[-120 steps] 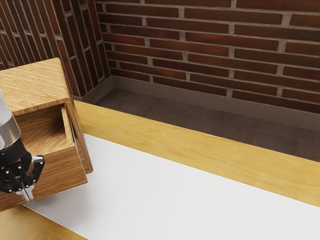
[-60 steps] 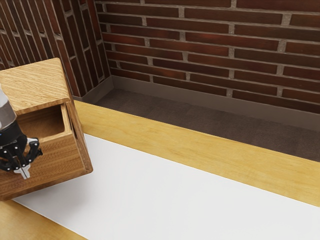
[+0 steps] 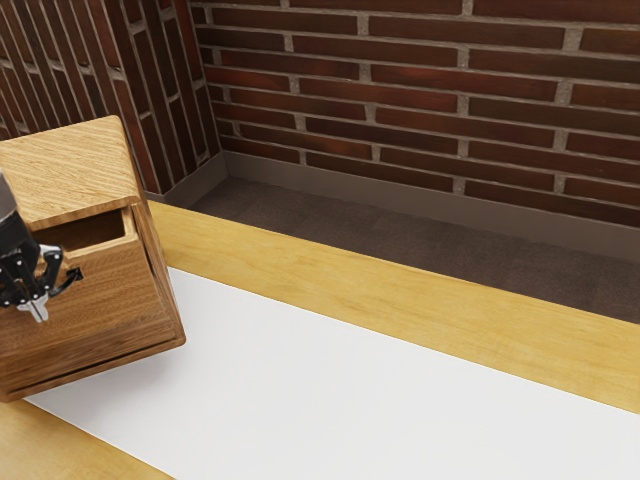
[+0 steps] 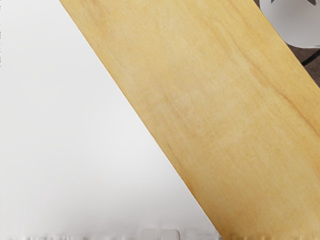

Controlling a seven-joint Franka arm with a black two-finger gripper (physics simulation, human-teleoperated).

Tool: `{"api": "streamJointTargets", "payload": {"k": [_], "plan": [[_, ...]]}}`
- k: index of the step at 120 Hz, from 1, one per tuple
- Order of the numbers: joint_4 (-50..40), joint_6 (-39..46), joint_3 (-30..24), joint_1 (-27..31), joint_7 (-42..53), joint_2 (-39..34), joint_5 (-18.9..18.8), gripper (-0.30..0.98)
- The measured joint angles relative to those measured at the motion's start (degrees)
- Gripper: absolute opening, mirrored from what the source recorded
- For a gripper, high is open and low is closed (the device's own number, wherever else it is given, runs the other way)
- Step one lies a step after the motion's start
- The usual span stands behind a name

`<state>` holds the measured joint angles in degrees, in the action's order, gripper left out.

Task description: Push the drawer handle with one arm to close the drawer

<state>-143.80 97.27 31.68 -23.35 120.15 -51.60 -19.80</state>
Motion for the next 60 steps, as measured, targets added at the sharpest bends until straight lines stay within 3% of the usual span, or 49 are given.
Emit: {"api": "streamJointTargets", "payload": {"k": [60], "plan": [[4.99, 0.87, 7.52, -5.54, 1.14, 1.61, -6.47, -0.1]]}}
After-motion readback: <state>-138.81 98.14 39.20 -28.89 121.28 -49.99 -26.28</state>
